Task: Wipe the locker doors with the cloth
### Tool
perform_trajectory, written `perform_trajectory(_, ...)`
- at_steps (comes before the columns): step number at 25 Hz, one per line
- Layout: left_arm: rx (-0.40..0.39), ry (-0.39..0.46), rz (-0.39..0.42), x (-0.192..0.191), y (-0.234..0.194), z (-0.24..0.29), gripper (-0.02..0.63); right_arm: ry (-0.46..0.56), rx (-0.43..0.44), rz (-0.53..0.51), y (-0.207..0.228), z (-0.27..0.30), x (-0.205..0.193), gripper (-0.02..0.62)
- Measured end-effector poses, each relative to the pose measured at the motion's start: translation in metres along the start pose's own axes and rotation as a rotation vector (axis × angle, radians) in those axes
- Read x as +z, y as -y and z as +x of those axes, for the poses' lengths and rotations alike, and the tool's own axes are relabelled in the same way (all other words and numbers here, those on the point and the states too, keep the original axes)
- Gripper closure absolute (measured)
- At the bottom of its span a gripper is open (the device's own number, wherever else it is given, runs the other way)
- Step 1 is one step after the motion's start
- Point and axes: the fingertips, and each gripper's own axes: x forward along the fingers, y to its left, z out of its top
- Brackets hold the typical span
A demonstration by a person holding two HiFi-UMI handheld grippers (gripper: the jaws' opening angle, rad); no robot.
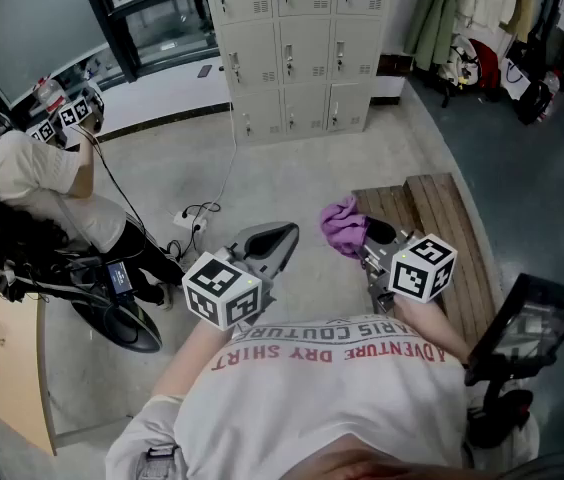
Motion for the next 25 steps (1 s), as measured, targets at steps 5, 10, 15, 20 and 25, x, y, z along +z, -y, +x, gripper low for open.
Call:
perform_trajectory(5, -0.009, -0.014, -0.003, -0.010, 0.003, -0.006, 0.604, -0.002, -0.006, -0.003, -0.006, 0.002, -0.008, 0.531)
perform_trajectory(10, 0.004, -0.006, -0.006, -0.014, 0.014, -0.012, 0.604, -0.007, 0.006, -0.005, -0.013, -0.009, -0.016, 0.531)
perform_trajectory(15, 0.015, -0.003, -0.014, -0.009, 0.017, -0.014, 0.604, -0.002, 0.017, 0.014, -0.017, -0.013, -0.013, 0.529)
perform_trajectory(20, 0.030, -0.005, -0.028, 0.019, 0.024, -0.023, 0.604, 0.022, 0.063, 0.044, -0.037, -0.018, 0.022, 0.531)
perform_trajectory(25, 0.029, 0.030, -0.022, 0.028, -0.020, -0.031, 0.604, 0.053, 0.153, -0.003, -0.052, 0.020, 0.039, 0.531)
